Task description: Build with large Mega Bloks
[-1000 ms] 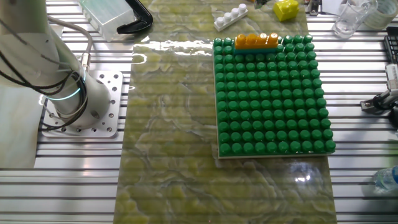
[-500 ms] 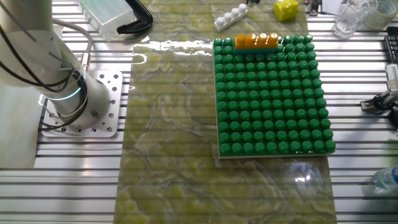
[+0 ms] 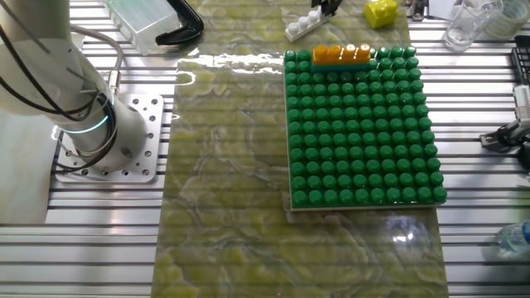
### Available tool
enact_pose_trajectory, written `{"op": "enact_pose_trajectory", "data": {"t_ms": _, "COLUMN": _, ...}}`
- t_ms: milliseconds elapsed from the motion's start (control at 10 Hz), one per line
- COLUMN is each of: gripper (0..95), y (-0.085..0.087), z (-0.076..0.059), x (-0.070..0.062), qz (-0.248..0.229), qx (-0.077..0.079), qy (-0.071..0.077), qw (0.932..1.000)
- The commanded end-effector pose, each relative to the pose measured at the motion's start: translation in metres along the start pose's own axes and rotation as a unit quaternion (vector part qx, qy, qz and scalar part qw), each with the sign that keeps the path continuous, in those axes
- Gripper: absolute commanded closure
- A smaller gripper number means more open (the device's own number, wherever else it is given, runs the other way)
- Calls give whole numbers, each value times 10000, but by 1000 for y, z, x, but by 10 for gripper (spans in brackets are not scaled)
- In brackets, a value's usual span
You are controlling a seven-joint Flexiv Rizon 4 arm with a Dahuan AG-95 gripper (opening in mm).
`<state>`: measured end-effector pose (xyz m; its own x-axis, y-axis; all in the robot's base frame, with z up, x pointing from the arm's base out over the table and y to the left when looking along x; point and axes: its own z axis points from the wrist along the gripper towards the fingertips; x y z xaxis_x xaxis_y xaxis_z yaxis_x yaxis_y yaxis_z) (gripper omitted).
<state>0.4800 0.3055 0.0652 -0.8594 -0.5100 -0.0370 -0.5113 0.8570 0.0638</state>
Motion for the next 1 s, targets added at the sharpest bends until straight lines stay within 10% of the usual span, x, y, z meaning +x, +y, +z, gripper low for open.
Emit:
{"op": "enact_pose_trajectory", "data": {"t_ms": 100, "gripper": 570, "y": 10, "z": 7, "x": 6, "qz": -139, "qx": -133, "qy": -63, "qw": 9998}}
{"op": "enact_pose_trajectory", "data": {"t_ms": 200, "gripper": 570, "y": 11, "z": 7, "x": 6, "qz": -238, "qx": -134, "qy": -63, "qw": 9996}}
{"op": "enact_pose_trajectory", "data": {"t_ms": 300, "gripper": 380, "y": 11, "z": 7, "x": 6, "qz": -300, "qx": -138, "qy": -67, "qw": 9994}}
{"op": "enact_pose_trajectory", "data": {"t_ms": 1000, "gripper": 380, "y": 11, "z": 8, "x": 6, "qz": -217, "qx": 159, "qy": 122, "qw": 9996}}
